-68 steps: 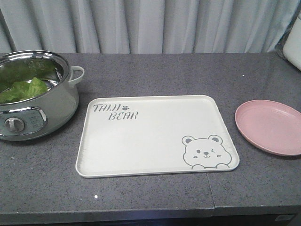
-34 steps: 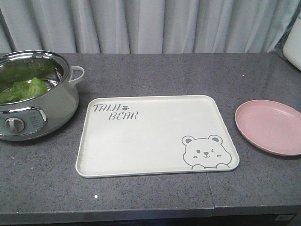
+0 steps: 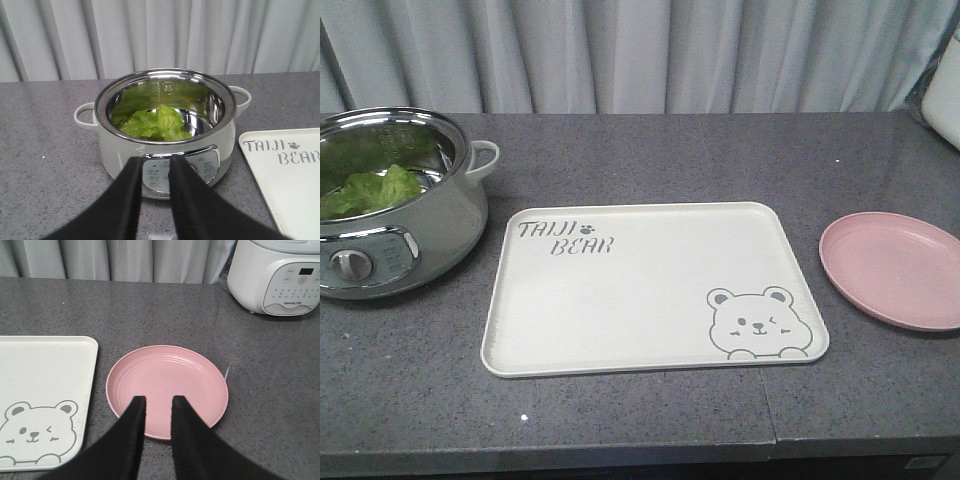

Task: Transfer vegetables to tray and serve
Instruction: 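Lower the left gripper into the pot and grasp a lettuce leaf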

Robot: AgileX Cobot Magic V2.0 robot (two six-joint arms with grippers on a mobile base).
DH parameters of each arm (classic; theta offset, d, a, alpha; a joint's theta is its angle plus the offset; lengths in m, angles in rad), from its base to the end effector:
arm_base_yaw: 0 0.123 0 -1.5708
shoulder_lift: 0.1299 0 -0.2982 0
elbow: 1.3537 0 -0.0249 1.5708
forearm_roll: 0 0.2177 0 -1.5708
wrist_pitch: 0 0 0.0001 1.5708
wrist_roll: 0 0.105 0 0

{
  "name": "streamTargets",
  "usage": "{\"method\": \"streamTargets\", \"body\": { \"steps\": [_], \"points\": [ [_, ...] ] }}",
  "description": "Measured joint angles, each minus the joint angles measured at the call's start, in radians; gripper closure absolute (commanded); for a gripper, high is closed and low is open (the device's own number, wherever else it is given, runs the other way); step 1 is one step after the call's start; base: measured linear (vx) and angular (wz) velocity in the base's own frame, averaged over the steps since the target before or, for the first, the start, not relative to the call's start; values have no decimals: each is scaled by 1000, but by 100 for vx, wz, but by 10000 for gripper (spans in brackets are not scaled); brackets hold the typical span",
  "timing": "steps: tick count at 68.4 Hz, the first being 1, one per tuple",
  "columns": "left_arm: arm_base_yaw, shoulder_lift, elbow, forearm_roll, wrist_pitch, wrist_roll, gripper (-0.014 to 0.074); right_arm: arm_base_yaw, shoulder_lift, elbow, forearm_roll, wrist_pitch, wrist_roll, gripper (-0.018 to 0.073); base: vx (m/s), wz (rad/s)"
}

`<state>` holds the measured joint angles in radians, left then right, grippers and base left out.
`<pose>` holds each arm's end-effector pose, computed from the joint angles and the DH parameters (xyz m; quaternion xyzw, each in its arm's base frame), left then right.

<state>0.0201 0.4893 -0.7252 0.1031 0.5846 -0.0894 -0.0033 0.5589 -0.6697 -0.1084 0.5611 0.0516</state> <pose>0.0569 0.0071 0.3619 -0.0266 0.7919 0.0276 0.6094 0.0764 -0.0063 0.3427 0.0012 0.8222 -0.0361 0.5680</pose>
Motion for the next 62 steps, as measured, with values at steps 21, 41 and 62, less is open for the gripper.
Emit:
{"method": "streamTargets", "body": {
  "steps": [21,41,62],
  "points": [
    [0,0,0,8,0,-2,-18,0,0,0,-2,2,0,-67,0,0],
    [0,0,0,6,-1,-3,52,0,0,0,-2,2,0,9,0,0],
    [0,238,-130,6,101,17,58,0,0,0,-2,2,0,64,0,0]
  ]
}}
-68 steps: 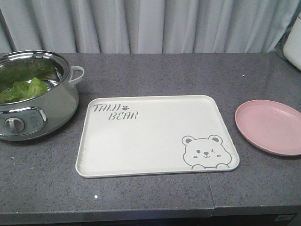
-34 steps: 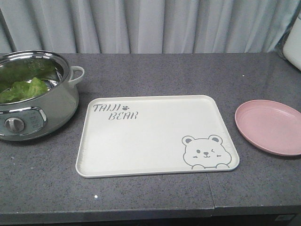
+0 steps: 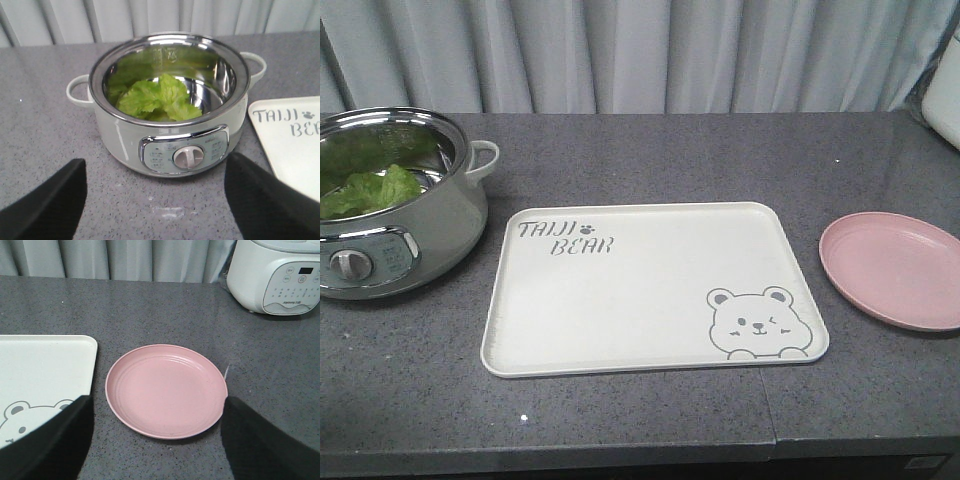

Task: Transfer vegetables to tray and serve
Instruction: 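Lower the left gripper into the pot and grasp a lettuce leaf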

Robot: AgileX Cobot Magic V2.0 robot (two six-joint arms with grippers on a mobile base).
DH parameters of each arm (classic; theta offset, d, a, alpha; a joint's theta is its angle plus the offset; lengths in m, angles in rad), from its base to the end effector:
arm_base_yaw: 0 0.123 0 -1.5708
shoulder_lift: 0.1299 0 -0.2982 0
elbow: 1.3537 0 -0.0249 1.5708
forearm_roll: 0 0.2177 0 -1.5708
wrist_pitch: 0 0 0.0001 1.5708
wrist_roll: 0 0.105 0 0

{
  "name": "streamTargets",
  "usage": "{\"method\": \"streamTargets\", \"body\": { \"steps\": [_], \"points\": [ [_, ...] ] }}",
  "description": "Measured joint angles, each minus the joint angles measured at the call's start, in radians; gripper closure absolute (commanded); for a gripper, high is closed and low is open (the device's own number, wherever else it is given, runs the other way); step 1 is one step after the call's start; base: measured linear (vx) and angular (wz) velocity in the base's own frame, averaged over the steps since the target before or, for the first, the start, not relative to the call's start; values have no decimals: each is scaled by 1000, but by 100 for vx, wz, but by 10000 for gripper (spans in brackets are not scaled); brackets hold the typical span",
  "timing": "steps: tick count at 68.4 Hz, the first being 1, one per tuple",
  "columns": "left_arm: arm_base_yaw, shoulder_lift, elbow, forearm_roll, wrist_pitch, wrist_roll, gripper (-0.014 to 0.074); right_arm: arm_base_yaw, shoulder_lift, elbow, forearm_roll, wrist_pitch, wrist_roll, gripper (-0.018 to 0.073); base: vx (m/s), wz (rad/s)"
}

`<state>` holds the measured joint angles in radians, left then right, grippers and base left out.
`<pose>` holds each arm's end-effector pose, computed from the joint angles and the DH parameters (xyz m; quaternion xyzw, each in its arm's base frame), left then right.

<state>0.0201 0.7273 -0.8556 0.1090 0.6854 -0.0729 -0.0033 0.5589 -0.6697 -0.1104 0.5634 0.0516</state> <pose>0.1055 0.0094 0.3721 -0.0217 0.8509 0.0376 0.5235 0.0763 -0.0064 0.3425 0.0009 0.8228 -0.0370 0.5671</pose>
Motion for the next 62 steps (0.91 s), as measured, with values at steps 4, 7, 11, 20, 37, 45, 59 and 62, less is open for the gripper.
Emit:
{"method": "streamTargets", "body": {
  "steps": [4,7,11,20,37,45,59,62],
  "points": [
    [0,73,-57,0,36,7,57,0,0,0,0,0,1,69,0,0],
    [0,131,-98,0,52,8,57,0,0,0,0,0,1,71,0,0],
    [0,205,-142,0,63,13,57,0,0,0,0,0,1,71,0,0],
    [0,382,-254,-1,64,34,57,0,0,0,0,0,1,71,0,0],
    [0,672,-437,-1,69,73,57,0,0,0,0,0,1,71,0,0],
    [0,787,-526,-1,100,85,57,0,0,0,0,0,1,71,0,0],
    [0,962,-693,-3,189,87,57,0,0,0,0,0,1,71,0,0],
    [0,990,-718,-7,198,88,57,0,0,0,0,0,1,71,0,0]
  ]
}}
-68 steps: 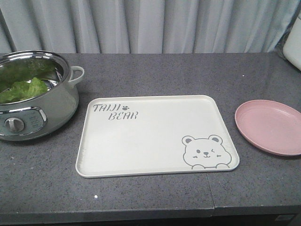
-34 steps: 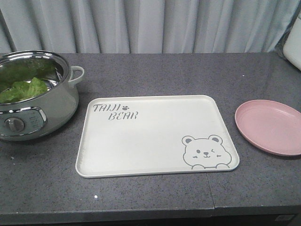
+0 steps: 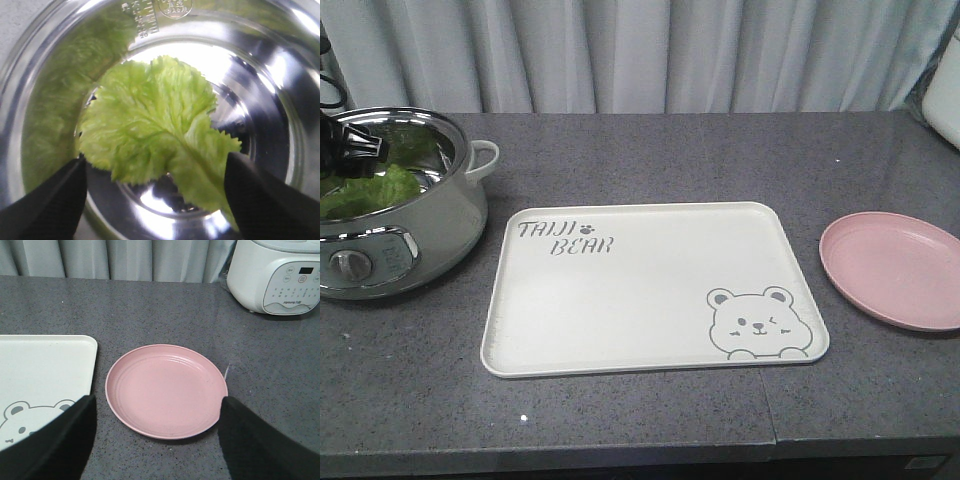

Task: Transfer vegetables to tray and serve
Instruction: 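Lower the left gripper into the pot and grasp a lettuce leaf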

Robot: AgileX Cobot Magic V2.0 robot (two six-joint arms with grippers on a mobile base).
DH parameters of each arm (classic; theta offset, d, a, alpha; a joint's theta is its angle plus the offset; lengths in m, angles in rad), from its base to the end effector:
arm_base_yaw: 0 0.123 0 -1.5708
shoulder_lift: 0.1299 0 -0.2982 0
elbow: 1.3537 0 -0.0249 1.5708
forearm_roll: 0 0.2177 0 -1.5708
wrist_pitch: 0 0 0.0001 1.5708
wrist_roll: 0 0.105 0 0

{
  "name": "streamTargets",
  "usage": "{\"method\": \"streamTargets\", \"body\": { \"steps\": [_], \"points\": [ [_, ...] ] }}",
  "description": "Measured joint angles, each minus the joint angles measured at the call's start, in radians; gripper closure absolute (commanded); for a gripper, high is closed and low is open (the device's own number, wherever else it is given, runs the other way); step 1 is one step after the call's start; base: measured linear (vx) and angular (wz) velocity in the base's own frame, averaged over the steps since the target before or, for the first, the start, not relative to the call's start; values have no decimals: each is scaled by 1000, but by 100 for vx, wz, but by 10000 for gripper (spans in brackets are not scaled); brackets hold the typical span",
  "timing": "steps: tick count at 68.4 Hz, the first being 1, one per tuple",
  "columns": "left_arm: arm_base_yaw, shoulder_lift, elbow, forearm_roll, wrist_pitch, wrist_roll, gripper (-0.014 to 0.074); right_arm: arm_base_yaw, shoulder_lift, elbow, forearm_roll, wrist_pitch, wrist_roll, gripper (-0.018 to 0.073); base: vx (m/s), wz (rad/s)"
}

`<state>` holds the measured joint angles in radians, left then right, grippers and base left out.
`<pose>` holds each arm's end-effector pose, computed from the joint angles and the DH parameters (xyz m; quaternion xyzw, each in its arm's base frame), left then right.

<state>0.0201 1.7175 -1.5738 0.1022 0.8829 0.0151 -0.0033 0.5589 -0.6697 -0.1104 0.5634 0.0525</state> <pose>0.3619 0.0156 0.3380 0.0162 0.9494 0.0530 0.3092 0.0763 -0.0064 0.3425 0.0012 0.8228 -0.0368 0.5671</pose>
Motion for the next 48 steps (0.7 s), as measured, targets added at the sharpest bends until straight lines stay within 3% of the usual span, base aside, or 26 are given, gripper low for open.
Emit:
{"method": "streamTargets", "body": {
  "steps": [27,48],
  "points": [
    [0,221,-164,-48,5,20,58,0,0,0,0,0,0,71,0,0],
    [0,309,-176,-49,-67,21,83,0,0,0,0,0,0,71,0,0]
  ]
}}
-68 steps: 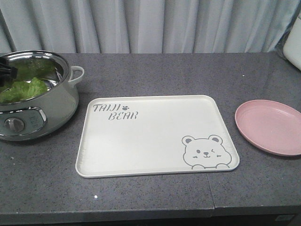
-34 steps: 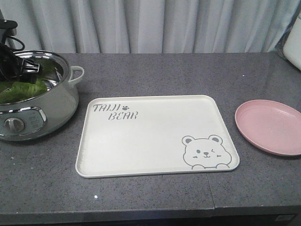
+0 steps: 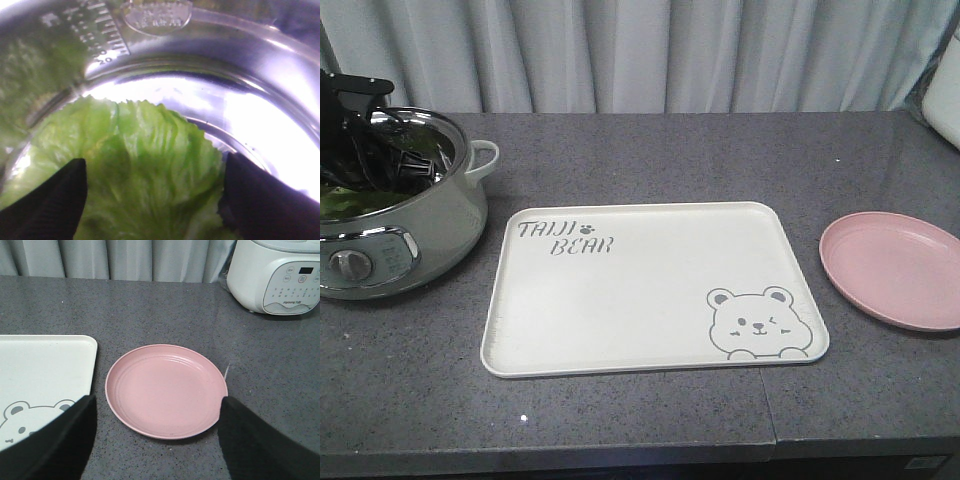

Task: Transfer vegetables to tray and serve
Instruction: 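Lower the left gripper into the pot and grasp a lettuce leaf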

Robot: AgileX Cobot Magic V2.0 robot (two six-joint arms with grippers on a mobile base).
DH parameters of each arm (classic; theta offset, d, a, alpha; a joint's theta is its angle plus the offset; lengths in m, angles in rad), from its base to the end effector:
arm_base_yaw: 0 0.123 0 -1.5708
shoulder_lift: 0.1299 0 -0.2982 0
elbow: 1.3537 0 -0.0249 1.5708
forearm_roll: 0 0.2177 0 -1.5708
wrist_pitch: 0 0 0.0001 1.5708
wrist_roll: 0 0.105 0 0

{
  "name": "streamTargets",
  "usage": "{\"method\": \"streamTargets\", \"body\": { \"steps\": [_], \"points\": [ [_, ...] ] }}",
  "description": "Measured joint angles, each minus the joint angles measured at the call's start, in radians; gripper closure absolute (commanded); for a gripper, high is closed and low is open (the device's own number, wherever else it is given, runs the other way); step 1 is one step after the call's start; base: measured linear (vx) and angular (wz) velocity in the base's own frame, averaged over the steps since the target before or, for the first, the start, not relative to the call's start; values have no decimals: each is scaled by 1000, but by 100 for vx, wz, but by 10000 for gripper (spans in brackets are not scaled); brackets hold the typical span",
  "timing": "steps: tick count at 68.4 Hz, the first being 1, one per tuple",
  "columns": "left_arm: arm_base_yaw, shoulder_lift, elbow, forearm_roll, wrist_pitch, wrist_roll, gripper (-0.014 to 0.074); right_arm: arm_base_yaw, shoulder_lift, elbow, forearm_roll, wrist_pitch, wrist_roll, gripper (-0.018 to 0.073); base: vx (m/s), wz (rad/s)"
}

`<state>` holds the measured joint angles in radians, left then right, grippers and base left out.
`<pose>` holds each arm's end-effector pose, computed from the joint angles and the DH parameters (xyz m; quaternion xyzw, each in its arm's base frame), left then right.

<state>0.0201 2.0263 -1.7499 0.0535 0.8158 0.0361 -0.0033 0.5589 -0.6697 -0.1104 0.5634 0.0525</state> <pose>0.4393 0.0129 0.2665 0.0198 0.9598 0.0316 0.2783 0.0763 -0.0064 0.3425 0.0012 0.8228 -0.0368 0.5671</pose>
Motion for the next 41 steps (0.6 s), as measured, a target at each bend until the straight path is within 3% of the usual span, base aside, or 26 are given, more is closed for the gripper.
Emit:
{"method": "streamTargets", "body": {
  "steps": [41],
  "points": [
    [-3,19,-4,-2,-26,0,559,0,0,0,0,0,0,71,0,0]
  ]
}}
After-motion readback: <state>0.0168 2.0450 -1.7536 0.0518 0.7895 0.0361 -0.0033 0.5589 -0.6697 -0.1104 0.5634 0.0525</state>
